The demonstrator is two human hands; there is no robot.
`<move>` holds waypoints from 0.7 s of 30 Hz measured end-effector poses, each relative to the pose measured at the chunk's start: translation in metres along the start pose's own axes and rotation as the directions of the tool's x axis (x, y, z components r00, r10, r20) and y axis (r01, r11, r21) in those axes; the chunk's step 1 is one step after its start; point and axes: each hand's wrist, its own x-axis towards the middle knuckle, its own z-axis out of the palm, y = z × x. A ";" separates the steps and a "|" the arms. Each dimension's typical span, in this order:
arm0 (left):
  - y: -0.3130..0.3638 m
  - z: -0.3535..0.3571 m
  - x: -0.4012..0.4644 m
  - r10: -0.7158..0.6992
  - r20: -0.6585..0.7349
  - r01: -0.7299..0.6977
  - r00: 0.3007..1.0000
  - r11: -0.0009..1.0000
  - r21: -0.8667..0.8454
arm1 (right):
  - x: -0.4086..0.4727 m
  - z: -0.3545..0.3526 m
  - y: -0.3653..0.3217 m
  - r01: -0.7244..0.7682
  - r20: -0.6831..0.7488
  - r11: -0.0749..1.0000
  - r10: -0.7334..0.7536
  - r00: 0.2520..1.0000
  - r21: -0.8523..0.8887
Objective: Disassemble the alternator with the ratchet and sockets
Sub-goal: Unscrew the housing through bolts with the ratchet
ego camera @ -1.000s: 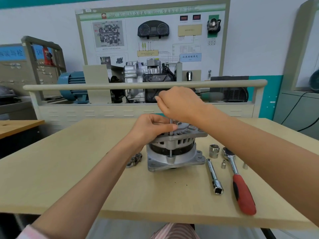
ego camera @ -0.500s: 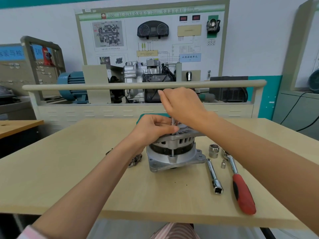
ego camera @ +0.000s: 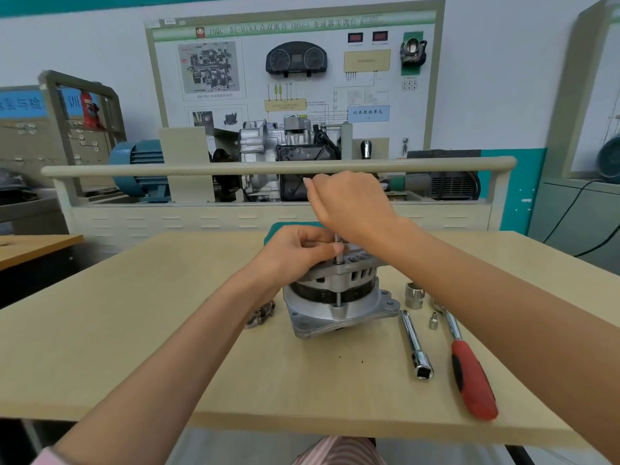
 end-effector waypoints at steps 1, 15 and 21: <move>0.001 0.002 0.001 -0.007 -0.029 0.007 1.000 1.000 -0.008 | 0.000 -0.001 0.000 -0.013 0.029 1.000 0.013 0.999 -0.001; -0.003 -0.002 0.000 0.038 0.029 -0.038 0.999 0.999 -0.010 | -0.004 0.000 0.008 0.034 -0.010 0.917 -0.033 0.999 0.397; -0.003 0.008 0.006 0.010 -0.167 -0.018 0.986 0.999 -0.048 | 0.004 0.000 -0.002 -0.147 0.106 0.989 0.145 0.984 0.007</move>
